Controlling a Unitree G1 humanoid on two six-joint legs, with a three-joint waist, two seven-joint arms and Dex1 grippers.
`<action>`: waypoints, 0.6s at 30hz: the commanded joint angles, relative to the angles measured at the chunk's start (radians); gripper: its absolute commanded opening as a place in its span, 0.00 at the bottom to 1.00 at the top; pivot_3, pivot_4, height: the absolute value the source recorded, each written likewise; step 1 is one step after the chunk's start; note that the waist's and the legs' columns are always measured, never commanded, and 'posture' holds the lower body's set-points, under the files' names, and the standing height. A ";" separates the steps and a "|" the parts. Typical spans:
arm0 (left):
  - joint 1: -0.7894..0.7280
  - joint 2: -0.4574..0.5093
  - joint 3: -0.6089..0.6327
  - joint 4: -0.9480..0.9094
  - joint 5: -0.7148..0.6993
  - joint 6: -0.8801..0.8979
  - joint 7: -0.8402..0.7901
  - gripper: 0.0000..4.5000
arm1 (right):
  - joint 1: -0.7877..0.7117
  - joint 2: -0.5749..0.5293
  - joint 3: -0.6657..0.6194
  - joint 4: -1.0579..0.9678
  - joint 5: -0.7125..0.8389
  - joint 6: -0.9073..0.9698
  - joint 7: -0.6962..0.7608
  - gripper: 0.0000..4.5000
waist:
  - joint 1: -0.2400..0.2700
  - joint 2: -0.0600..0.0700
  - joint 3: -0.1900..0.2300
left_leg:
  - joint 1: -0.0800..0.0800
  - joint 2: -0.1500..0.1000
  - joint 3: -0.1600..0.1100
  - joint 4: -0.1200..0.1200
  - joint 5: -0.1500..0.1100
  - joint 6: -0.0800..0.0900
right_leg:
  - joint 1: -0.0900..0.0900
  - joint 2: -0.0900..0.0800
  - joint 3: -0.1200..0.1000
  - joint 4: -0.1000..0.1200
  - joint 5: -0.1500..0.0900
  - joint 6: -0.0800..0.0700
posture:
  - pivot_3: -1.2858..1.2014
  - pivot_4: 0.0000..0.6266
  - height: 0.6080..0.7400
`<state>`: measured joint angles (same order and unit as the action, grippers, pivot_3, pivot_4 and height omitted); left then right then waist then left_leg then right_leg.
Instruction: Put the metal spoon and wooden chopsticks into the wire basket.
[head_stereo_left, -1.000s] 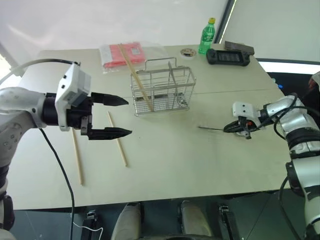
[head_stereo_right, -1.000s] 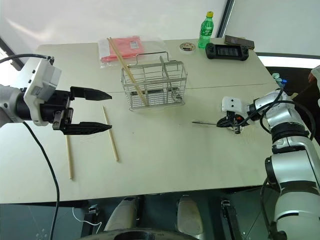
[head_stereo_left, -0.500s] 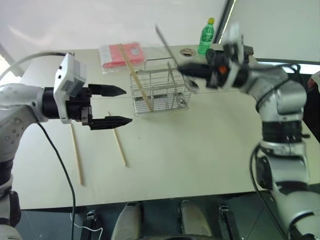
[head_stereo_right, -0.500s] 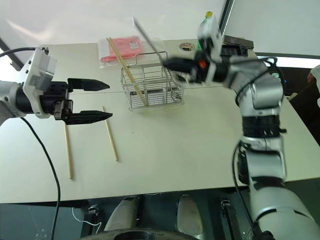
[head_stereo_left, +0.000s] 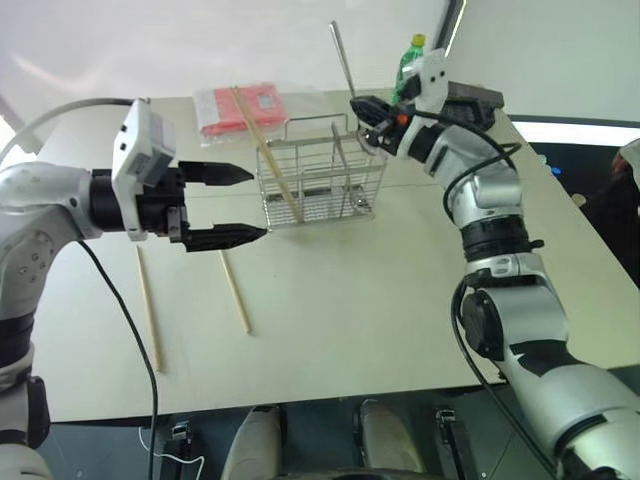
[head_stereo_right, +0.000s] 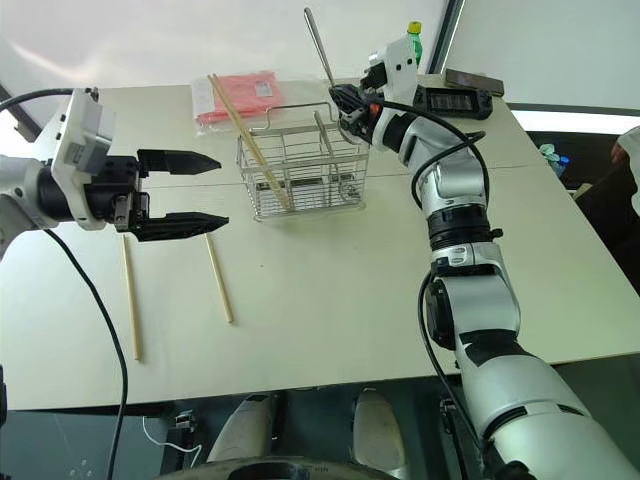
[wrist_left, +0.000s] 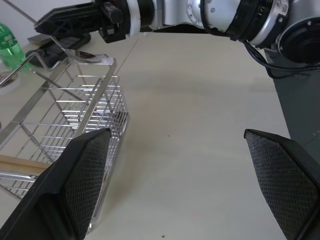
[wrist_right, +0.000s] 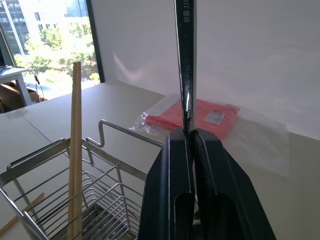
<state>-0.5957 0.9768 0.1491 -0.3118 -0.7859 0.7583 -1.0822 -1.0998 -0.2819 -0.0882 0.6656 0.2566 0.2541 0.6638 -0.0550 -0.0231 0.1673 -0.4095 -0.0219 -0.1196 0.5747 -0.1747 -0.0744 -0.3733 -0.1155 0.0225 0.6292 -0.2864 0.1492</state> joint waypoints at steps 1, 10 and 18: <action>-0.006 0.015 0.056 -0.002 -0.004 -0.006 0.014 1.00 | -0.007 0.021 -0.033 -0.018 0.025 -0.023 -0.021 0.01 | -0.002 0.000 0.000 | 0.000 0.000 0.000 0.000 0.000 0.000 | 0.000 0.000 0.000 0.000 0.000 0.000 | 0.52 0.24 0.86; -0.005 0.010 0.068 0.014 0.009 -0.013 0.032 1.00 | 0.005 0.094 -0.041 -0.074 0.061 -0.010 -0.049 0.01 | -0.007 0.000 0.000 | 0.000 0.000 0.000 0.000 0.000 0.000 | 0.000 0.000 0.000 0.000 0.000 0.000 | 0.52 0.24 0.86; -0.017 0.018 0.081 0.033 0.009 -0.013 0.037 1.00 | 0.047 0.112 -0.075 -0.041 0.055 -0.072 -0.144 0.01 | -0.004 0.000 0.000 | 0.000 0.000 0.000 0.000 0.000 0.000 | 0.000 0.000 0.000 0.000 0.000 0.000 | 0.52 0.24 0.86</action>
<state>-0.5928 0.9792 0.1847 -0.2759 -0.7750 0.7579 -1.0465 -1.0428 -0.1717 -0.1366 0.6353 0.2993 0.2134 0.5391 -0.0593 -0.0228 0.1675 -0.4094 -0.0218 -0.1196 0.5747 -0.1747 -0.0744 -0.3731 -0.1154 0.0225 0.6294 -0.2864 0.1492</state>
